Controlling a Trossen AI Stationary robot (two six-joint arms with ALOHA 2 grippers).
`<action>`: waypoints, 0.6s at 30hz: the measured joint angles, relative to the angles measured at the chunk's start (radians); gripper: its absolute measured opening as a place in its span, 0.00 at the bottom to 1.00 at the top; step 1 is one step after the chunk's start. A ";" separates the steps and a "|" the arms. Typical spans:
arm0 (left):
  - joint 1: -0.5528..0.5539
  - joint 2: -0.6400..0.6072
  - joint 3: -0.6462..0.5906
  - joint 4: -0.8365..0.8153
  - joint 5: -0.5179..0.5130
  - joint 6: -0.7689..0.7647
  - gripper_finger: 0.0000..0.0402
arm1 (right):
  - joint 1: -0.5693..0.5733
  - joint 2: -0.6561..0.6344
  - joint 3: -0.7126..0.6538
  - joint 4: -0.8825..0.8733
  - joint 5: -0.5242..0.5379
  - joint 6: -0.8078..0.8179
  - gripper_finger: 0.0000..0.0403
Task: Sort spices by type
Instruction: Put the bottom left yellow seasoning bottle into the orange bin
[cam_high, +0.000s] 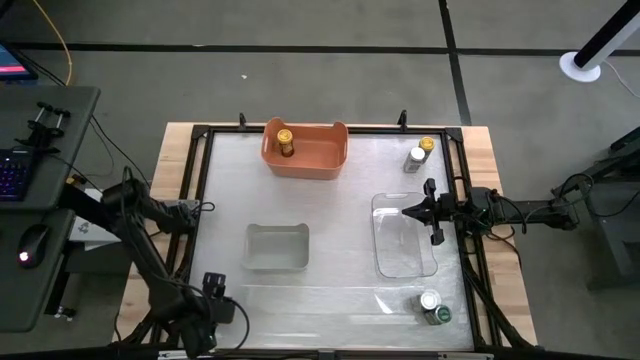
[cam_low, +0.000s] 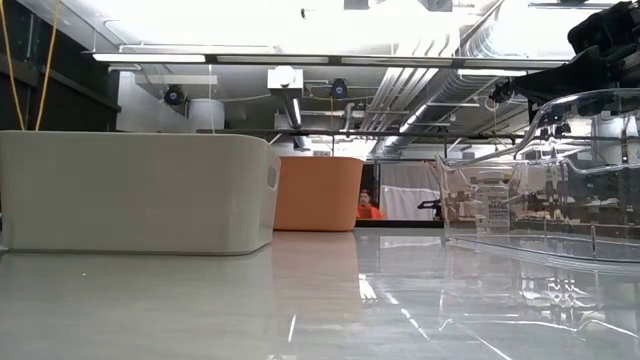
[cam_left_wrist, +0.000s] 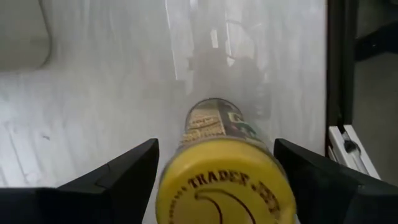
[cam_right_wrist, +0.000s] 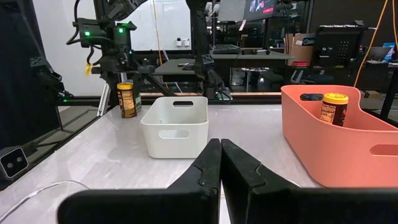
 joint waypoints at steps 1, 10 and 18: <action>0.001 0.004 0.000 0.000 0.000 -0.008 0.72 | 0.000 0.000 0.000 0.000 0.000 0.000 0.00; 0.038 -0.010 0.000 -0.001 -0.016 -0.016 0.46 | 0.000 0.000 0.000 0.000 0.000 0.000 0.00; 0.148 -0.146 0.010 -0.015 -0.004 0.041 0.46 | 0.000 0.000 0.000 0.000 0.000 0.000 0.00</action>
